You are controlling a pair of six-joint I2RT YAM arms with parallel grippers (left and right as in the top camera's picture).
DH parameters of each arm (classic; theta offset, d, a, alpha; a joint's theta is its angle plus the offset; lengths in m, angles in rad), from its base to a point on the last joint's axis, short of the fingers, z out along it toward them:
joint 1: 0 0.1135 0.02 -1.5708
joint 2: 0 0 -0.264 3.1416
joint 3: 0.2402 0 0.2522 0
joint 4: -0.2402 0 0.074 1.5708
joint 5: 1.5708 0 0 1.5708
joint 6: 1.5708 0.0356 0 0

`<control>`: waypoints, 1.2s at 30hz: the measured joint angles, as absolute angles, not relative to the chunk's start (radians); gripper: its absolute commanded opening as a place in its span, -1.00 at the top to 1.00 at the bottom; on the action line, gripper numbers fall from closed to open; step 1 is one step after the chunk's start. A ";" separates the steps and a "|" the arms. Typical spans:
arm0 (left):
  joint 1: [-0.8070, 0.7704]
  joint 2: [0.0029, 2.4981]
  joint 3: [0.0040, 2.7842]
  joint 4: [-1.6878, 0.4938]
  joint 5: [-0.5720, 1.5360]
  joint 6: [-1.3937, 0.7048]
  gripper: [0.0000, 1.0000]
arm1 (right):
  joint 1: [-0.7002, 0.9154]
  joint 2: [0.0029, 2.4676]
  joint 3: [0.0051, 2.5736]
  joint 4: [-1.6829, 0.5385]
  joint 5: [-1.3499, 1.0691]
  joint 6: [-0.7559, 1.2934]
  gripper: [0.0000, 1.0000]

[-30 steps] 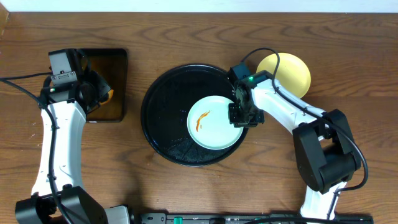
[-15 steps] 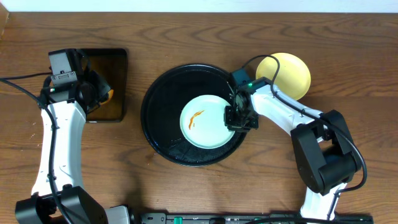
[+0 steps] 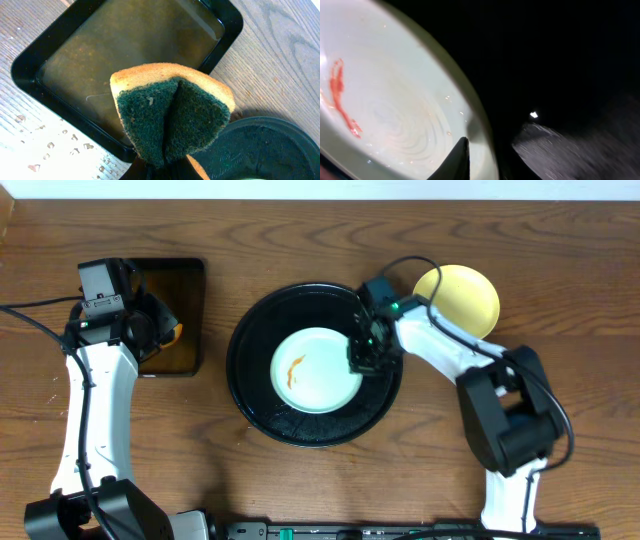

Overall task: Clean dirty plates on tray and stack at the side
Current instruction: 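Grip the light-blue plate rim with the right gripper and pull it to center, then bring the sponge in the left gripper onto the light-blue plate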

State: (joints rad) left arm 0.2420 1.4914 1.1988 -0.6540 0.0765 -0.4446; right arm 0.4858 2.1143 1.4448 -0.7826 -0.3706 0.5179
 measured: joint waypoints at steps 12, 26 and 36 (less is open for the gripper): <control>0.242 1.491 1.199 -0.654 0.085 -0.443 0.84 | 0.486 2.251 1.662 -0.873 -0.425 0.477 0.70; 0.111 1.491 1.198 -0.753 0.270 -0.367 0.84 | 0.487 2.251 1.671 -0.892 -0.358 0.428 0.97; -0.109 1.491 1.195 -0.769 0.290 -0.365 0.84 | 0.487 2.251 1.671 -0.833 -0.339 0.440 0.98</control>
